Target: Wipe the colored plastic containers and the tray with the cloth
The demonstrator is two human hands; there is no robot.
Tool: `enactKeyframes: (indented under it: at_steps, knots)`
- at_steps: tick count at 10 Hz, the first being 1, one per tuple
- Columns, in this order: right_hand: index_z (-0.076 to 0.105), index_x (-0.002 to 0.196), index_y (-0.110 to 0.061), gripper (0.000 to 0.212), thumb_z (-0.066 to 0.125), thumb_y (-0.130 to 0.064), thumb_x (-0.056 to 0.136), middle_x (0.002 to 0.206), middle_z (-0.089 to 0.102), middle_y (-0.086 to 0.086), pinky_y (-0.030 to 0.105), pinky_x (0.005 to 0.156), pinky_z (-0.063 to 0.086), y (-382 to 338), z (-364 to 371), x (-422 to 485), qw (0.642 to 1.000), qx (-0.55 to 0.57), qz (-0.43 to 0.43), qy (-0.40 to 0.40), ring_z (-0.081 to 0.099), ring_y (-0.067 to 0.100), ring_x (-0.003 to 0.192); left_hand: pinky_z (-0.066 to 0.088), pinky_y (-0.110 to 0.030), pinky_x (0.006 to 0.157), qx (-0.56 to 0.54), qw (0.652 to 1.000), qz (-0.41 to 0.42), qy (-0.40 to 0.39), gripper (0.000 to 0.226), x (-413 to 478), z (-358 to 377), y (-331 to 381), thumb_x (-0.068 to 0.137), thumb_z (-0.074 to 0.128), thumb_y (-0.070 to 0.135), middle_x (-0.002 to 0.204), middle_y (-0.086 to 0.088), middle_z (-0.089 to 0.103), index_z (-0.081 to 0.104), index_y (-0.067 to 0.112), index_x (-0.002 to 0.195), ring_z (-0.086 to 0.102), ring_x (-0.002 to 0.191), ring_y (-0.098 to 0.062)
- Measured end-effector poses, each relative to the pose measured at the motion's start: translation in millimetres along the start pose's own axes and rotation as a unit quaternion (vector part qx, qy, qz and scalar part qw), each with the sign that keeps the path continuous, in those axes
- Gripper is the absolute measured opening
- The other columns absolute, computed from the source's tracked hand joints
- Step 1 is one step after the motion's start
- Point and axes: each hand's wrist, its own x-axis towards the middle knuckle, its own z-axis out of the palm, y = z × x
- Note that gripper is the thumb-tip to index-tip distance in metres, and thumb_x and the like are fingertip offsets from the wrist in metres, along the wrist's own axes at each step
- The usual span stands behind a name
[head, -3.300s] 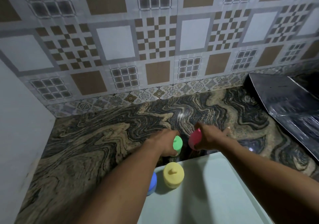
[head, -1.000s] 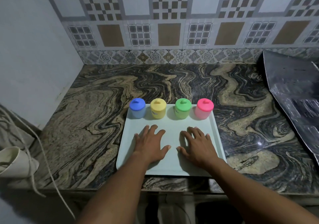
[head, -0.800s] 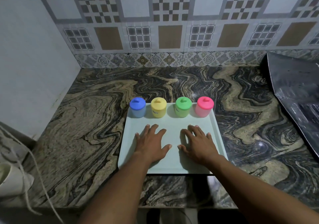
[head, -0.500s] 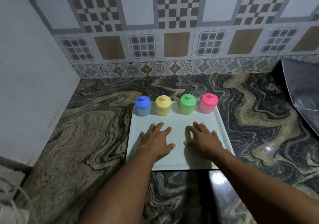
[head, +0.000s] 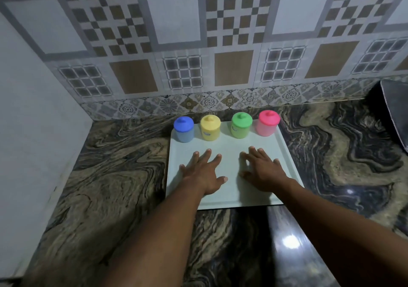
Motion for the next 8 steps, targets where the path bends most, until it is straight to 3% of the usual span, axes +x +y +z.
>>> enactKeyframes:
  at_steps: [7,8]
  knots:
    - [0.023,0.156,-0.035,0.073,0.056,-0.053,0.094,0.169,0.007,-0.006,0.059,0.118,0.017,-3.9,-30.6,64.1,1.0,0.019,0.008,-0.009,0.004,0.02,0.156,0.01,-0.072,0.115,0.002,1.0,0.002,-0.007,0.078,59.2,-36.4,-11.2,0.096,0.047,0.062,0.167,0.011,-0.017,0.002,0.043,0.158,-0.016,0.154,-0.028]
    - [0.026,0.155,-0.033,0.071,0.055,-0.054,0.093,0.166,0.017,-0.001,0.06,0.116,0.021,-13.8,-38.0,59.6,0.999,-0.036,0.011,-0.012,0.013,0.023,0.153,0.015,-0.064,0.119,0.005,1.0,0.024,-0.003,0.082,55.7,-48.0,-14.0,0.096,0.051,0.06,0.169,0.005,-0.009,0.003,0.04,0.159,-0.006,0.155,-0.033]
